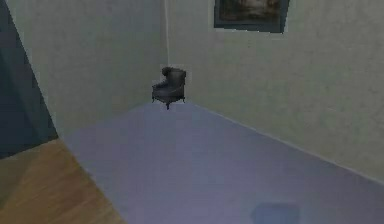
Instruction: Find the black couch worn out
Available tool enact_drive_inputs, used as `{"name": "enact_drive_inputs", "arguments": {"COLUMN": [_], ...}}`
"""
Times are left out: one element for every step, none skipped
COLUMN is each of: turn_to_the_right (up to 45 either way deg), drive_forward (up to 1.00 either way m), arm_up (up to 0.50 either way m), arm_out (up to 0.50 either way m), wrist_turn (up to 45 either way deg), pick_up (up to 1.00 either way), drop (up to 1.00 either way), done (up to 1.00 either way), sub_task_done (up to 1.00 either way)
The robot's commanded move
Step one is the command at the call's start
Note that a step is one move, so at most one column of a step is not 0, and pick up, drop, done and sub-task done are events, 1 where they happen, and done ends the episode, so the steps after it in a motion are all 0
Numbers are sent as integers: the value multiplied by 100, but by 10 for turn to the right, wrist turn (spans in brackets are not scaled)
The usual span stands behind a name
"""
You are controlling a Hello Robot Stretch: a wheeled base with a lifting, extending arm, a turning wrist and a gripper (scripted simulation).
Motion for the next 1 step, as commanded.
{"name": "enact_drive_inputs", "arguments": {"turn_to_the_right": [0], "drive_forward": [100], "arm_up": [0], "arm_out": [0], "wrist_turn": [0], "pick_up": [0], "drop": [0], "done": [0], "sub_task_done": [0]}}
